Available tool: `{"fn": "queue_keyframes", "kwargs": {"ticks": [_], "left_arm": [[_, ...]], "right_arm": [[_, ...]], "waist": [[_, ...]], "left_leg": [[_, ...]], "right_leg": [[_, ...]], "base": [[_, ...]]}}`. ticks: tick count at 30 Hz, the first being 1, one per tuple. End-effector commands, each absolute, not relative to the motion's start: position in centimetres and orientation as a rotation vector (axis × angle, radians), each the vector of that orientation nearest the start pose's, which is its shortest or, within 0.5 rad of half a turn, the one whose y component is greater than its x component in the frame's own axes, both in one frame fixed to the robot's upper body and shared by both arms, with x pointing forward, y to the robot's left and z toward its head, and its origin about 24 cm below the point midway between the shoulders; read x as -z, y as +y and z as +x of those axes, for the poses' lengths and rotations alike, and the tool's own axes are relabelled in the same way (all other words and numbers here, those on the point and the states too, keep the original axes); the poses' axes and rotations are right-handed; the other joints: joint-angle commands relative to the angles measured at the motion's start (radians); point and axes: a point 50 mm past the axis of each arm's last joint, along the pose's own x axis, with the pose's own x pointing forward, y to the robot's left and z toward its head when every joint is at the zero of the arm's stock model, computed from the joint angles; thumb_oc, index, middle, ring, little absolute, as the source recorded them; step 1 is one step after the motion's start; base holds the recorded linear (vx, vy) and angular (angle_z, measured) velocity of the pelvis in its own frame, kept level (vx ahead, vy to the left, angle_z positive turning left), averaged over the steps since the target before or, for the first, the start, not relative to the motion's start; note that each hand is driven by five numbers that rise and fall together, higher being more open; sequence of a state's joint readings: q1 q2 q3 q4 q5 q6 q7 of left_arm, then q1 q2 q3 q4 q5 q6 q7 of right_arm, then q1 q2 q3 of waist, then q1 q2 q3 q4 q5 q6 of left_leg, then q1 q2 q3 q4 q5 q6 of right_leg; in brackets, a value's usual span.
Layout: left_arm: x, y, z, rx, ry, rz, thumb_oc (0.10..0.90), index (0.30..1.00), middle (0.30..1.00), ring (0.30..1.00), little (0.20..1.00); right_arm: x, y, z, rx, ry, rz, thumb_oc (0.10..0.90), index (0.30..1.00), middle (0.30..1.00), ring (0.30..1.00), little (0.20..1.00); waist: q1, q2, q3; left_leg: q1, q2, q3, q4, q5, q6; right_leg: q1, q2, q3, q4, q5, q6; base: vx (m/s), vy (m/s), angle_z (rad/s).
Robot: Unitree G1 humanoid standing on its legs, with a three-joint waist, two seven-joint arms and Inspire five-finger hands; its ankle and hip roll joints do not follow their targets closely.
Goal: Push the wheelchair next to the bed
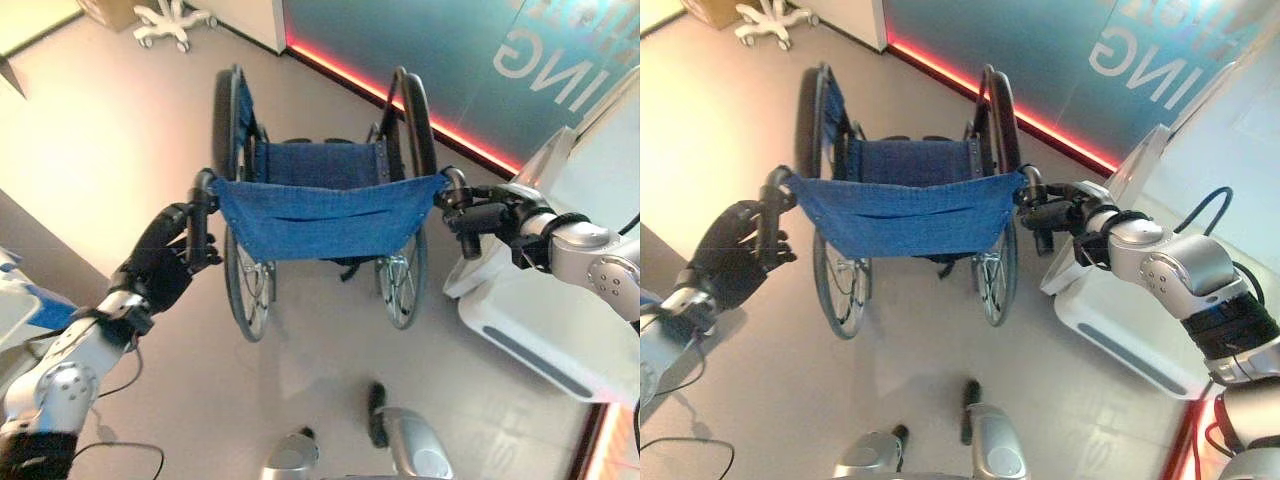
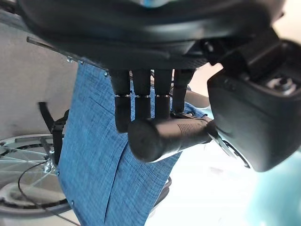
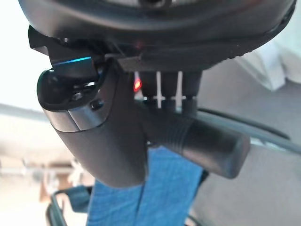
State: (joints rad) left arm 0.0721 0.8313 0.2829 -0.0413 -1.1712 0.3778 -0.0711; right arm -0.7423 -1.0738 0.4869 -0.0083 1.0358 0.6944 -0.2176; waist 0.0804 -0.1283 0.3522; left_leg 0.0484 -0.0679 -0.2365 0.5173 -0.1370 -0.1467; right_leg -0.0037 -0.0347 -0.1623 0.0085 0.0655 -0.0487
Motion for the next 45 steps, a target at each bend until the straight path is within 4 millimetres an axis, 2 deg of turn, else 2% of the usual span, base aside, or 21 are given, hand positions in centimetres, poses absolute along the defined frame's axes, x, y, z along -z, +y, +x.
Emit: {"fn": "queue_keyframes", "kwargs": {"ticks": [1, 5, 11, 16, 17, 19, 20, 24, 27, 28, 30, 31, 32, 33, 35, 38, 40, 41, 42, 44, 45], "left_arm": [[-20.5, 26.3, 22.3, 0.406, -0.217, -0.216, 0.4, 0.3, 0.3, 0.3, 0.3], [-20.0, 25.9, 22.0, 0.407, -0.231, -0.258, 0.4, 0.3, 0.3, 0.3, 0.3], [-19.2, 24.6, 21.9, 0.398, -0.23, -0.29, 0.4, 0.3, 0.3, 0.3, 0.3], [-18.2, 23.7, 21.8, 0.437, -0.236, -0.277, 0.4, 0.3, 0.3, 0.3, 0.3], [-18.1, 23.7, 21.8, 0.441, -0.236, -0.277, 0.4, 0.3, 0.3, 0.3, 0.3], [-18.2, 23.5, 22.0, 0.457, -0.248, -0.277, 0.4, 0.3, 0.3, 0.3, 0.3], [-18.6, 23.5, 22.2, 0.46, -0.261, -0.278, 0.4, 0.3, 0.3, 0.3, 0.3], [-19.7, 23.6, 22.6, 0.454, -0.263, -0.273, 0.4, 0.3, 0.3, 0.3, 0.3], [-20.2, 24.0, 22.9, 0.464, -0.251, -0.233, 0.4, 0.3, 0.3, 0.3, 0.3], [-20.4, 24.5, 23.0, 0.463, -0.251, -0.216, 0.4, 0.3, 0.3, 0.3, 0.3], [-20.5, 24.7, 23.0, 0.46, -0.253, -0.209, 0.4, 0.3, 0.3, 0.3, 0.3], [-20.6, 24.9, 23.1, 0.459, -0.253, -0.207, 0.4, 0.3, 0.3, 0.3, 0.3], [-20.7, 24.9, 23.2, 0.464, -0.254, -0.207, 0.4, 0.3, 0.3, 0.3, 0.3], [-20.8, 25.0, 23.2, 0.46, -0.255, -0.206, 0.4, 0.3, 0.3, 0.3, 0.3], [-21.3, 25.2, 23.1, 0.473, -0.258, -0.205, 0.4, 0.3, 0.3, 0.3, 0.3], [-21.8, 25.3, 23.0, 0.479, -0.276, -0.198, 0.4, 0.3, 0.3, 0.3, 0.3], [-22.0, 25.2, 23.0, 0.474, -0.3, -0.197, 0.4, 0.3, 0.3, 0.3, 0.3], [-22.1, 25.1, 23.1, 0.473, -0.308, -0.197, 0.4, 0.3, 0.3, 0.3, 0.3], [-22.1, 25.1, 23.1, 0.471, -0.308, -0.198, 0.4, 0.3, 0.3, 0.3, 0.3], [-22.0, 25.1, 23.4, 0.451, -0.3, -0.193, 0.4, 0.3, 0.3, 0.3, 0.3], [-21.9, 25.1, 23.4, 0.45, -0.298, -0.193, 0.4, 0.3, 0.3, 0.3, 0.3]], "right_arm": [[-27.2, -16.9, 33.3, -0.265, -0.079, -0.244, 0.4, 0.3, 0.3, 0.3, 0.3], [-26.9, -16.4, 33.2, -0.264, -0.09, -0.262, 0.4, 0.3, 0.3, 0.3, 0.3], [-26.8, -16.0, 33.9, -0.234, -0.098, -0.287, 0.4, 0.3, 0.3, 0.3, 0.3], [-25.9, -16.3, 34.7, -0.189, -0.098, -0.282, 0.4, 0.3, 0.3, 0.3, 0.3], [-25.7, -16.4, 34.7, -0.184, -0.096, -0.281, 0.4, 0.3, 0.3, 0.3, 0.3], [-24.8, -16.7, 35.0, -0.17, -0.086, -0.284, 0.4, 0.3, 0.3, 0.3, 0.3], [-24.1, -16.7, 35.4, -0.17, -0.078, -0.283, 0.4, 0.3, 0.3, 0.3, 0.3], [-23.9, -17.3, 35.8, -0.163, -0.078, -0.28, 0.4, 0.3, 0.3, 0.3, 0.3], [-24.8, -18.6, 36.2, -0.14, -0.098, -0.254, 0.4, 0.3, 0.3, 0.3, 0.3], [-25.3, -19.0, 36.3, -0.134, -0.11, -0.237, 0.4, 0.3, 0.3, 0.3, 0.3], [-25.4, -19.0, 36.2, -0.136, -0.114, -0.227, 0.4, 0.3, 0.3, 0.3, 0.3], [-25.4, -19.0, 36.2, -0.136, -0.113, -0.22, 0.4, 0.3, 0.3, 0.3, 0.3], [-25.4, -18.7, 36.2, -0.135, -0.11, -0.218, 0.4, 0.3, 0.3, 0.3, 0.3], [-25.4, -18.6, 36.2, -0.143, -0.107, -0.222, 0.4, 0.3, 0.3, 0.3, 0.3], [-25.3, -18.6, 35.9, -0.131, -0.11, -0.25, 0.4, 0.3, 0.3, 0.3, 0.3], [-26.0, -19.0, 35.6, -0.118, -0.13, -0.253, 0.4, 0.3, 0.3, 0.3, 0.3], [-26.5, -19.4, 35.5, -0.109, -0.146, -0.247, 0.4, 0.3, 0.3, 0.3, 0.3], [-26.9, -19.1, 35.4, -0.1, -0.152, -0.249, 0.4, 0.3, 0.3, 0.3, 0.3], [-26.9, -19.0, 35.4, -0.1, -0.151, -0.249, 0.4, 0.3, 0.3, 0.3, 0.3], [-27.0, -18.1, 35.2, -0.106, -0.143, -0.231, 0.4, 0.3, 0.3, 0.3, 0.3], [-27.0, -18.1, 35.2, -0.106, -0.142, -0.23, 0.4, 0.3, 0.3, 0.3, 0.3]], "waist": [[0.139, 0.018, -0.192], [0.16, 0.02, -0.173], [0.196, 0.029, -0.187], [0.249, 0.057, -0.191], [0.25, 0.058, -0.192], [0.248, 0.052, -0.199], [0.254, 0.053, -0.209], [0.268, 0.023, -0.218], [0.279, -0.01, -0.228], [0.286, -0.024, -0.226], [0.286, -0.026, -0.225], [0.285, -0.019, -0.228], [0.277, -0.015, -0.229], [0.272, -0.014, -0.23], [0.259, 0.001, -0.234], [0.25, 0.023, -0.224], [0.235, 0.043, -0.201], [0.216, 0.048, -0.183], [0.213, 0.051, -0.181], [0.185, 0.04, -0.17], [0.185, 0.043, -0.169]], "left_leg": [[-0.098, 0.078, 0.132, 0.091, 0.266, 0.088], [-0.144, 0.039, 0.161, 0.108, 0.209, 0.111], [-0.103, 0.034, 0.188, -0.251, 0.221, 0.092], [-0.244, 0.031, 0.359, -0.508, 0.366, 0.06], [-0.25, 0.031, 0.384, -0.515, 0.368, 0.062], [-0.251, 0.014, 0.434, -0.513, 0.336, 0.07], [-0.241, 0.003, 0.46, -0.514, 0.307, 0.105], [-0.24, -0.018, 0.46, -0.457, 0.241, 0.16], [-0.209, -0.051, 0.434, -0.47, 0.218, 0.191], [-0.2, -0.07, 0.404, -0.473, 0.21, 0.207], [-0.191, -0.077, 0.382, -0.474, 0.208, 0.21], [-0.188, -0.073, 0.361, -0.47, 0.207, 0.213], [-0.178, -0.073, 0.324, -0.468, 0.207, 0.209], [-0.175, -0.074, 0.31, -0.467, 0.207, 0.207], [-0.184, -0.081, 0.229, -0.443, 0.214, 0.189], [-0.182, -0.079, 0.139, -0.404, 0.199, 0.17], [-0.156, -0.067, 0.09, -0.379, 0.167, 0.159], [-0.123, -0.051, 0.063, -0.377, 0.126, 0.158], [-0.118, -0.048, 0.06, -0.377, 0.12, 0.158], [-0.042, -0.011, 0.031, -0.396, 0.051, 0.154], [-0.035, -0.005, 0.029, -0.397, 0.046, 0.153]], "right_leg": [[0.024, -0.051, -0.031, 0.04, -0.002, 0.106], [0.067, -0.038, -0.064, 0.031, -0.02, 0.096], [0.123, 0.012, -0.12, -0.016, -0.051, 0.099], [0.249, 0.094, -0.175, -0.04, -0.144, 0.073], [0.258, 0.098, -0.181, -0.041, -0.151, 0.072], [0.282, 0.1, -0.189, -0.029, -0.186, 0.074], [0.28, 0.098, -0.198, 0.0, -0.196, 0.081], [0.282, 0.083, -0.203, 0.093, -0.208, 0.101], [0.244, 0.054, -0.219, 0.267, -0.08, 0.178], [0.21, 0.054, -0.192, 0.377, 0.02, 0.232], [0.185, 0.061, -0.169, 0.444, 0.073, 0.261], [0.157, 0.076, -0.139, 0.498, 0.121, 0.277], [0.121, 0.075, -0.093, 0.503, 0.121, 0.274], [0.113, 0.073, -0.077, 0.491, 0.109, 0.267], [0.115, 0.047, -0.051, 0.339, -0.014, 0.2], [0.094, 0.003, -0.048, 0.179, -0.095, 0.157], [0.045, -0.036, -0.045, 0.093, -0.075, 0.153], [-0.027, -0.094, -0.022, 0.039, 0.003, 0.183], [-0.025, -0.095, -0.023, 0.035, 0.006, 0.185], [-0.107, -0.165, 0.024, -0.044, 0.137, 0.229], [-0.105, -0.163, 0.024, -0.049, 0.139, 0.23]], "base": [[0.19, -0.253, 0.41], [0.18, -0.108, 0.26], [0.23, -0.038, 0.17], [0.29, -0.022, 0.61], [0.29, -0.005, -0.23], [0.32, 0.034, -0.31], [0.32, 0.059, -0.12], [0.29, 0.024, 0.4], [0.32, 0.037, 0.86], [0.26, 0.028, 0.87], [0.19, 0.007, 0.58], [0.2, -0.03, 0.57], [0.18, -0.047, 0.53], [0.22, -0.078, 0.31], [0.21, -0.102, 0.39], [0.16, -0.16, 0.52], [0.19, -0.247, 0.54], [0.16, -0.199, 0.64], [0.26, -0.309, 0.65], [0.39, -0.362, 0.54], [0.41, -0.36, 0.38]]}}
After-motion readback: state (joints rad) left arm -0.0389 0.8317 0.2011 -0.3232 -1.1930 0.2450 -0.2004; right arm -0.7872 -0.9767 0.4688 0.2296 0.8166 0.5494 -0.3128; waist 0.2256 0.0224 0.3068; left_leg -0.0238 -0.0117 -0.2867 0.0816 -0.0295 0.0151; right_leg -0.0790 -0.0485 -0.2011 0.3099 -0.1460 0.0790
